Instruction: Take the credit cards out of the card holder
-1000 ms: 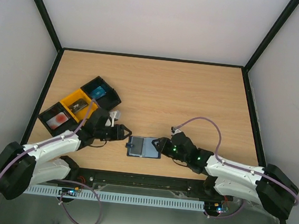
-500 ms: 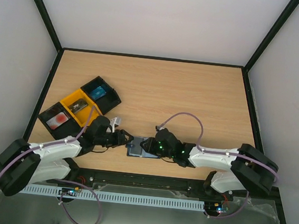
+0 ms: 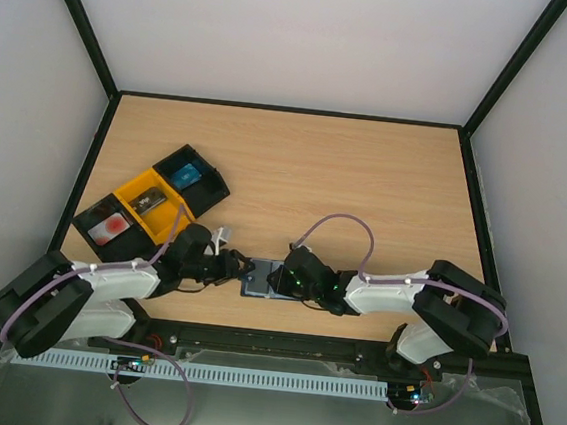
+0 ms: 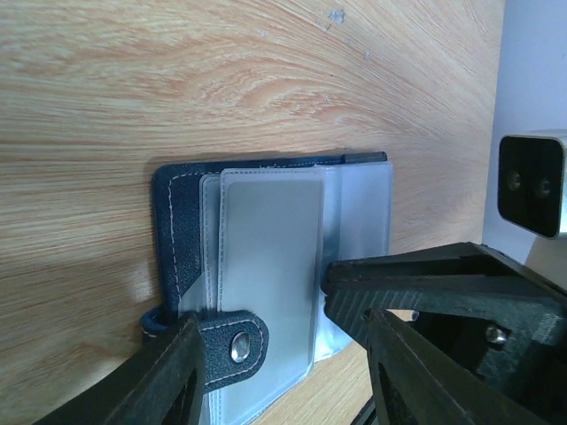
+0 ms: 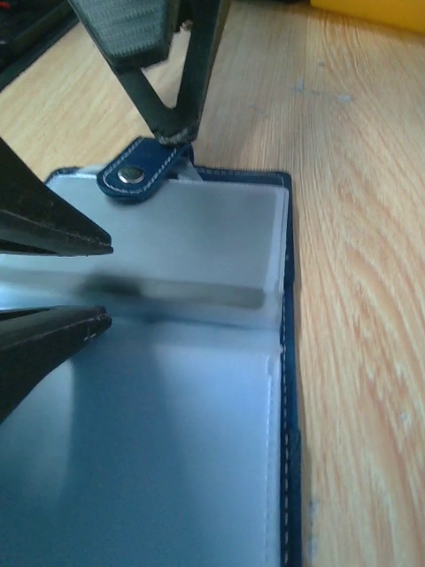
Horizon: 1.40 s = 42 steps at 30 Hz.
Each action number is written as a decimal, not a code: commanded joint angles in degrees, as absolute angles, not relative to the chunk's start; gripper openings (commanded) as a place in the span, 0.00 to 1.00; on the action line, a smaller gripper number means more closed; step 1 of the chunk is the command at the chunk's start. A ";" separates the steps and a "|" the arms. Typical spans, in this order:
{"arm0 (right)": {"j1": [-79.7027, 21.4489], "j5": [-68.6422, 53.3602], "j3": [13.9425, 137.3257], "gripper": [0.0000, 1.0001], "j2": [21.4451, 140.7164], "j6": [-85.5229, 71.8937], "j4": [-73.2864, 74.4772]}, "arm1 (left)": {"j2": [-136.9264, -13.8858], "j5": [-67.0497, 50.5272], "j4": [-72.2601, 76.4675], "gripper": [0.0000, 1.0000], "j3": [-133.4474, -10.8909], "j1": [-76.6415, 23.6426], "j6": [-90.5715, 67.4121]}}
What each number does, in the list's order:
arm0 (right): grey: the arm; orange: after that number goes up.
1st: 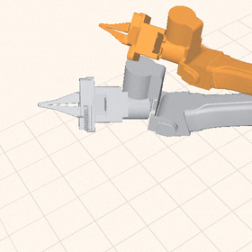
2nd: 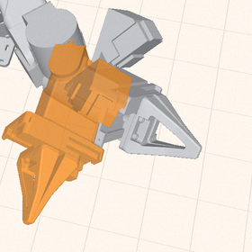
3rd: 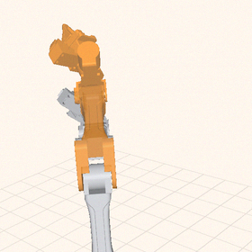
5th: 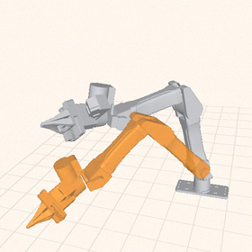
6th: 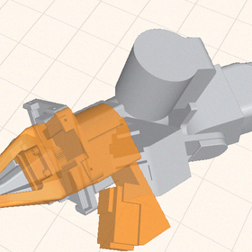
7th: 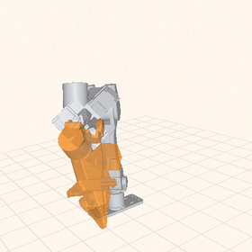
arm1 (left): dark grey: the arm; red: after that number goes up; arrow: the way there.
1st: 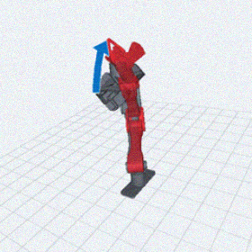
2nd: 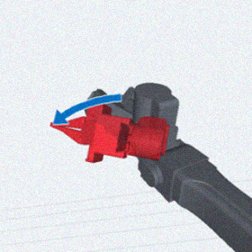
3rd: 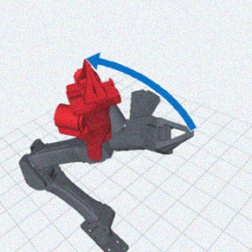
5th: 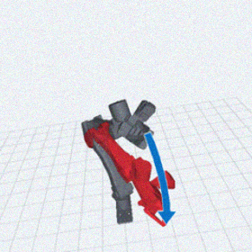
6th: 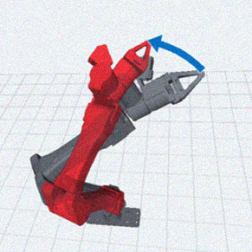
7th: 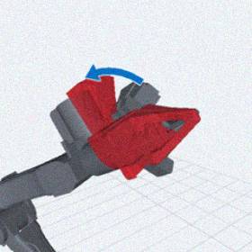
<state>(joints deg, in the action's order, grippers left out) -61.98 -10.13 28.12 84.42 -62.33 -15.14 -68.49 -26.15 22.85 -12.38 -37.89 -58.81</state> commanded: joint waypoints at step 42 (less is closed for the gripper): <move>-62.58 -7.65 23.57 0.02 89.39 -62.47 -19.30 | -79.69 -24.18 26.37 0.56 -18.96 -39.93 -57.58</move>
<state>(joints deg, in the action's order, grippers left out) -62.28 -8.56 25.43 87.55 -62.15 -21.82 -79.85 -23.73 25.19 -19.03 -39.07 -57.14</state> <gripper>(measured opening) 0.024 0.561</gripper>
